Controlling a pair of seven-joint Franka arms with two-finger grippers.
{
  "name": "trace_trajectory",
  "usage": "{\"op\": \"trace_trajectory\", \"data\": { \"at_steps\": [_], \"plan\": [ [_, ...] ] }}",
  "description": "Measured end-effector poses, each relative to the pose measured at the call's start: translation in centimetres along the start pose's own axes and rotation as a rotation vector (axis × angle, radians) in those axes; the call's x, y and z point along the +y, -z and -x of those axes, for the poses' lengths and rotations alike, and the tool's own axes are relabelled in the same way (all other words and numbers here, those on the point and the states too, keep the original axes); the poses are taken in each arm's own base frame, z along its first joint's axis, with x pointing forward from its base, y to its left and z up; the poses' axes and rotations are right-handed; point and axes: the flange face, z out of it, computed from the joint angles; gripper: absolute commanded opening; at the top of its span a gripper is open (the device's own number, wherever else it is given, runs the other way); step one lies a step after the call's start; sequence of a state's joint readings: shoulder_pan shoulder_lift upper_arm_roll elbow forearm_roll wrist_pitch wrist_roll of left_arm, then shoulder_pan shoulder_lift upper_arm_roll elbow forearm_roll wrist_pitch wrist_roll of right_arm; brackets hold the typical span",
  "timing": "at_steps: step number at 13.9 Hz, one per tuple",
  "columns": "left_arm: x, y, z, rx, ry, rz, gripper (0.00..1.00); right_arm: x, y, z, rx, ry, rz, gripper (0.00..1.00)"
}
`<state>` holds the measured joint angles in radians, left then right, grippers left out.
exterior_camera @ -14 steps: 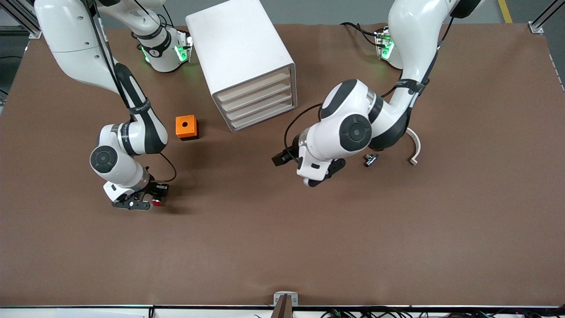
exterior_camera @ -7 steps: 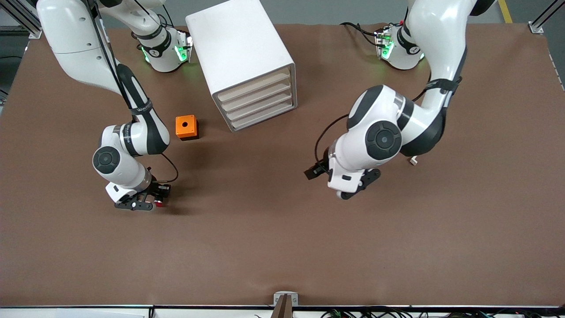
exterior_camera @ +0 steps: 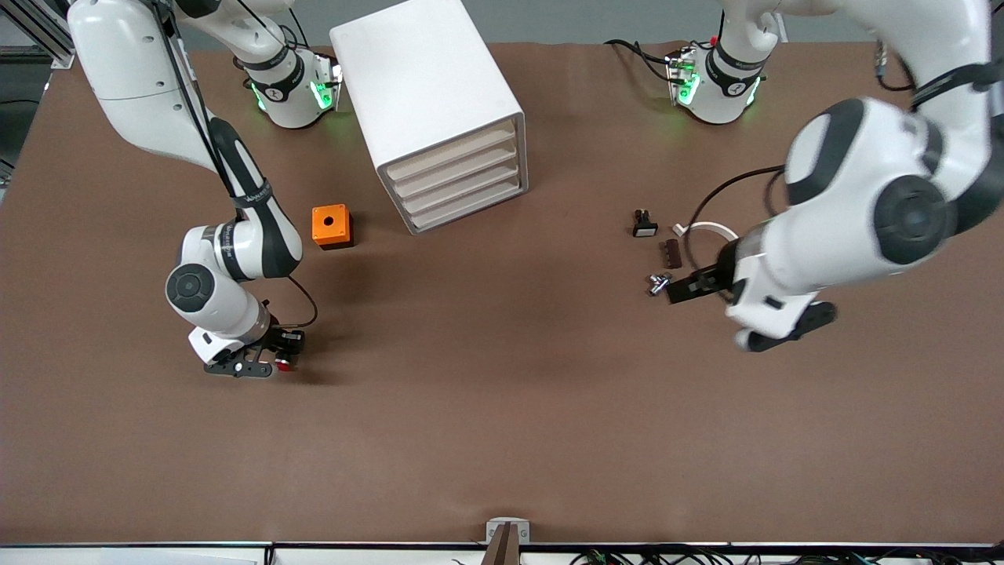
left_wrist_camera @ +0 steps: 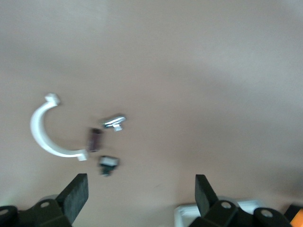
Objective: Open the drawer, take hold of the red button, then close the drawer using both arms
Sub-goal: 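Lower the red button onto the table while the left arm withdraws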
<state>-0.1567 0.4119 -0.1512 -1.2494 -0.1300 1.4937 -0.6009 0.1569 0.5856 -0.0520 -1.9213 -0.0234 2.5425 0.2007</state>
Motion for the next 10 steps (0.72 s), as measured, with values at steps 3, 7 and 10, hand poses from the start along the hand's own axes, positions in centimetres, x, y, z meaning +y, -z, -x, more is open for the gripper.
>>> {"op": "trace_trajectory", "data": {
  "at_steps": [3,7,10],
  "plan": [
    [-6.4,2.9,0.0,-0.016,-0.079,-0.009,0.99,0.0,0.0,0.0,0.000,0.000,0.000,1.00],
    [-12.1,2.8,1.0,0.030,-0.119,-0.017,0.99,0.1,0.2,-0.1,-0.008,0.000,0.002,1.00],
    [-13.4,1.4,1.4,0.091,-0.139,-0.031,0.99,0.0,1.6,-0.6,-0.025,-0.001,0.006,1.00]
  ]
}}
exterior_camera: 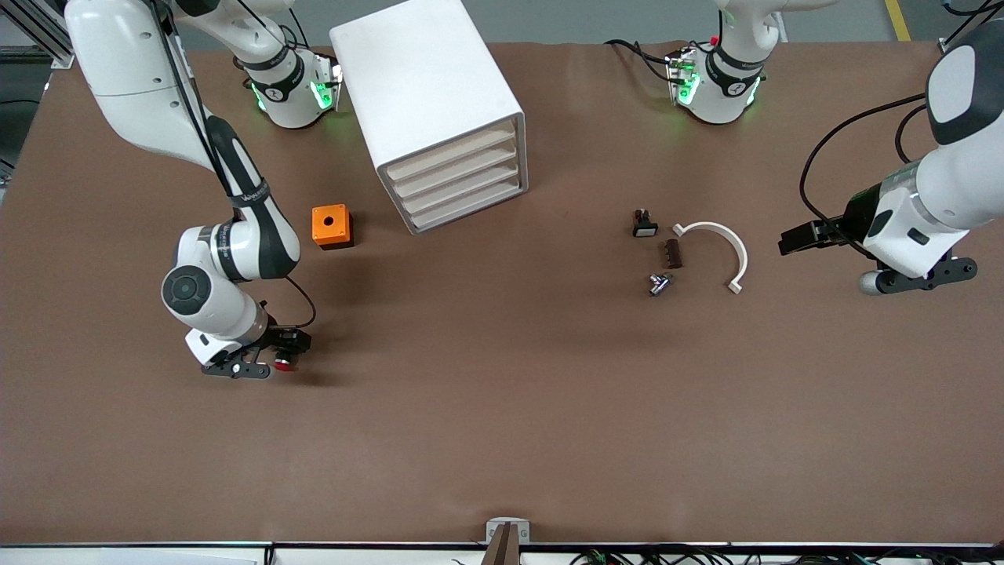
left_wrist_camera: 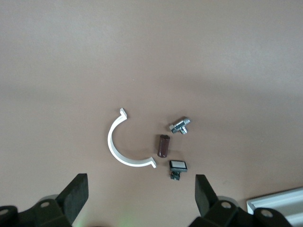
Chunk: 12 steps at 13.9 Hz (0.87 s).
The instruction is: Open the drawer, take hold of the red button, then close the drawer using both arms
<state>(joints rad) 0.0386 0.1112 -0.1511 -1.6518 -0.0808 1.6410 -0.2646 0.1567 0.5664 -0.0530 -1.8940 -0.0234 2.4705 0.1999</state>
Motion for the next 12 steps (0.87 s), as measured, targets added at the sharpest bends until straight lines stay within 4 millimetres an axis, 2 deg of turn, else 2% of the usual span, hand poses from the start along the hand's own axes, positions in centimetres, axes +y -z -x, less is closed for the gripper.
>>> {"op": "trace_trajectory", "data": {
  "at_steps": [5,9,12],
  "plan": [
    [-2.4,0.7,-0.5,0.057,-0.029,0.007,0.99,0.2,6.3,-0.5,-0.092,0.001,0.017,1.00],
    [-3.1,1.4,-0.6,0.088,-0.026,-0.007,0.99,1.1,11.8,-0.8,-0.157,-0.002,0.029,1.00],
    [-3.3,2.4,-0.4,0.120,-0.021,-0.002,0.99,2.1,15.6,-0.2,-0.176,0.013,0.028,1.00]
  ]
}}
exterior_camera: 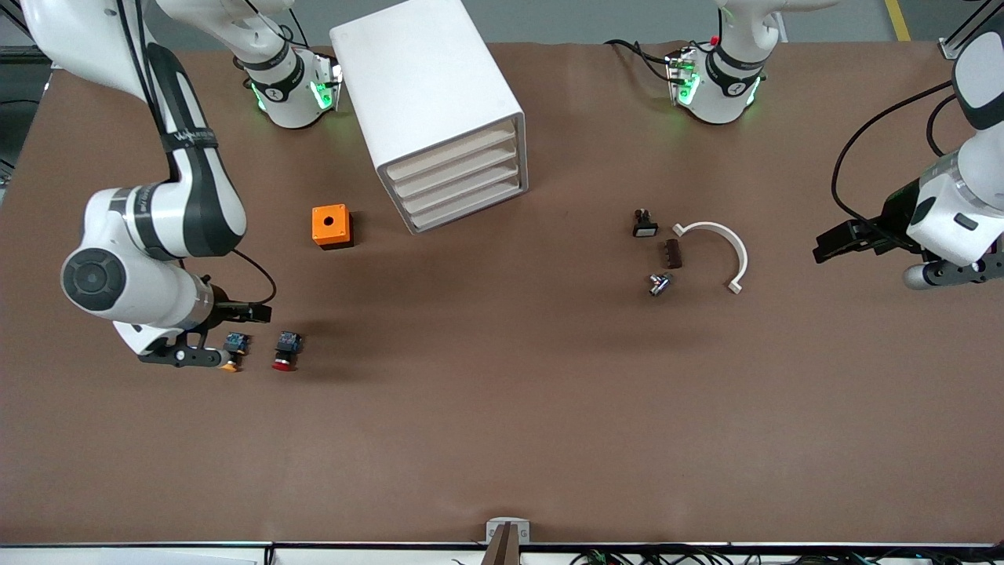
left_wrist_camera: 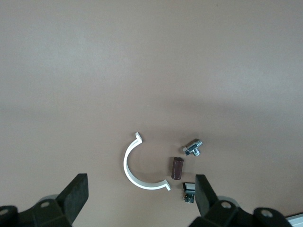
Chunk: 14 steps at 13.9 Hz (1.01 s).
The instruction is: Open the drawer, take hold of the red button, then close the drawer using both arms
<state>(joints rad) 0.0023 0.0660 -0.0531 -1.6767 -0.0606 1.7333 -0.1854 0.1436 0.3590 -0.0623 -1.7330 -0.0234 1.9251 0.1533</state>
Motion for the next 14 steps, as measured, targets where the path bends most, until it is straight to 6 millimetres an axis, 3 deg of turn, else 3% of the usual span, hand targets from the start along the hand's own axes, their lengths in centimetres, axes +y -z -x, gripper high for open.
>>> {"op": "trace_trajectory", "data": {
  "at_steps": [5,9,11,14],
  "plan": [
    [-0.2,3.4,0.0,0.076,0.003,0.013,0.99,2.8,9.2,4.5,0.014,-0.018,-0.016,1.00],
    [-0.2,5.2,0.4,0.109,0.002,0.018,0.99,3.9,15.4,8.1,0.077,-0.023,-0.032,1.00],
    [-0.2,6.8,0.8,0.120,0.001,0.020,0.99,4.2,17.6,9.5,0.110,-0.019,-0.039,1.00],
    [-0.3,8.5,1.4,0.109,0.000,0.016,0.99,4.4,19.0,10.3,0.136,0.014,-0.040,1.00]
  ]
}}
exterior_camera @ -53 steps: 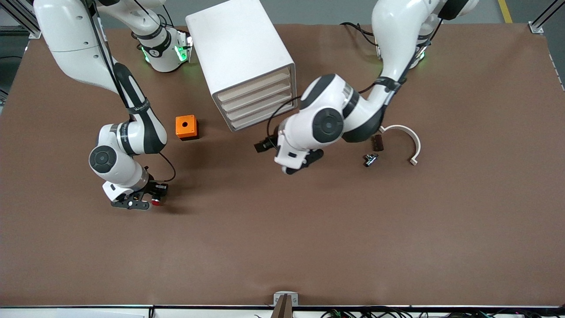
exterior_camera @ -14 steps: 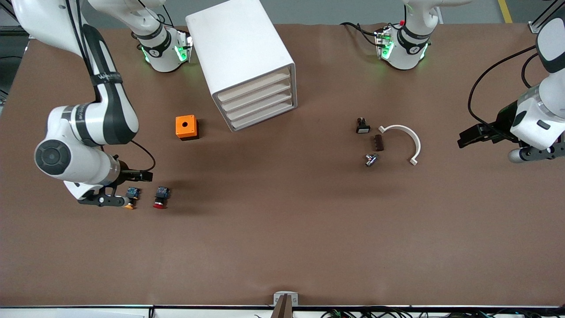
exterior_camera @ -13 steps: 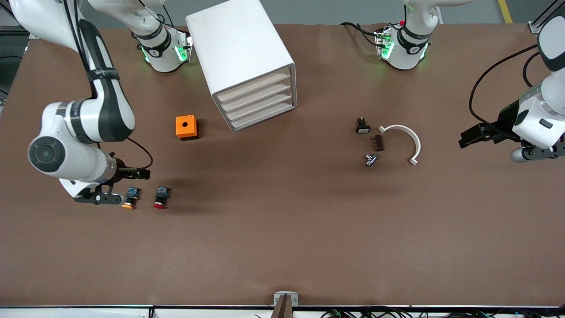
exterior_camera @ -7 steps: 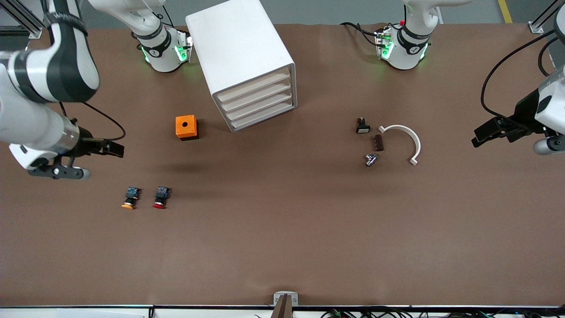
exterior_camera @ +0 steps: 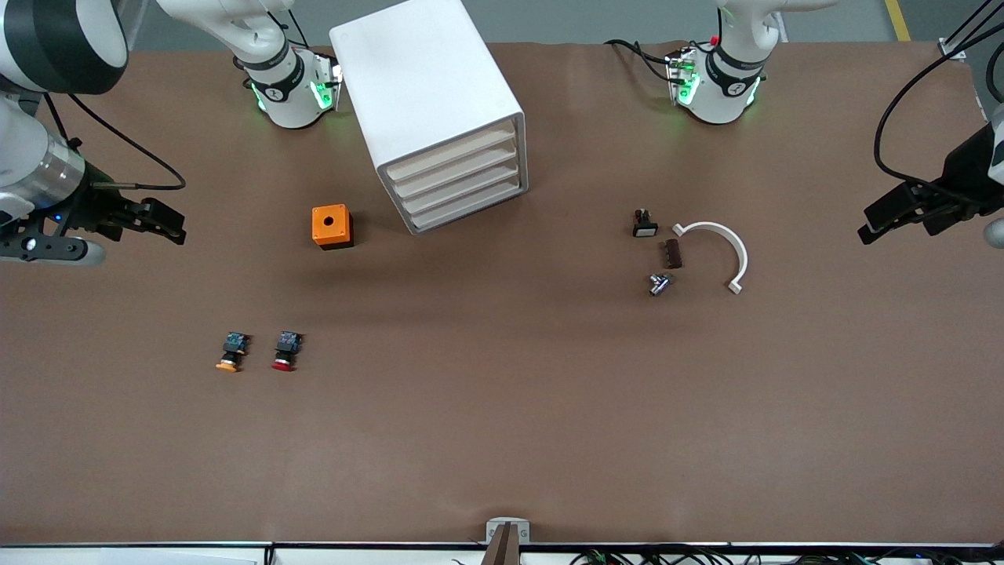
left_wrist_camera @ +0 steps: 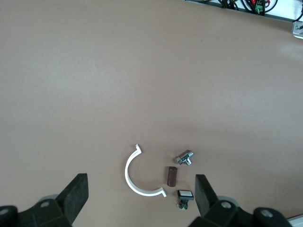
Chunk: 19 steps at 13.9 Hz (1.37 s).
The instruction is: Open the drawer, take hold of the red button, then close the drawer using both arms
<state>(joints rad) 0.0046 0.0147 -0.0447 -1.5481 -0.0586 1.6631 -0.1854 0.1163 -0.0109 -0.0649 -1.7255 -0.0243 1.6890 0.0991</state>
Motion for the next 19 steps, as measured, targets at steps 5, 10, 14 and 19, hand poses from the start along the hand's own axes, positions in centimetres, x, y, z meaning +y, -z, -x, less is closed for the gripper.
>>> {"op": "trace_trajectory", "data": {
  "at_steps": [5,10,14,19],
  "plan": [
    [0.1,1.2,0.0,0.016,-0.003,0.000,0.99,2.2,2.5,-0.3,0.005,0.001,0.002,1.00],
    [0.3,1.3,0.1,0.015,-0.007,0.001,0.99,2.0,3.6,-1.5,-0.046,0.021,0.009,1.00],
    [0.3,1.3,0.1,0.009,-0.007,-0.001,0.99,2.4,3.8,-2.1,-0.054,0.021,0.010,1.00],
    [0.3,1.3,0.2,0.007,-0.007,-0.001,0.99,3.3,5.7,-2.2,-0.013,0.006,0.009,1.00]
  ]
}}
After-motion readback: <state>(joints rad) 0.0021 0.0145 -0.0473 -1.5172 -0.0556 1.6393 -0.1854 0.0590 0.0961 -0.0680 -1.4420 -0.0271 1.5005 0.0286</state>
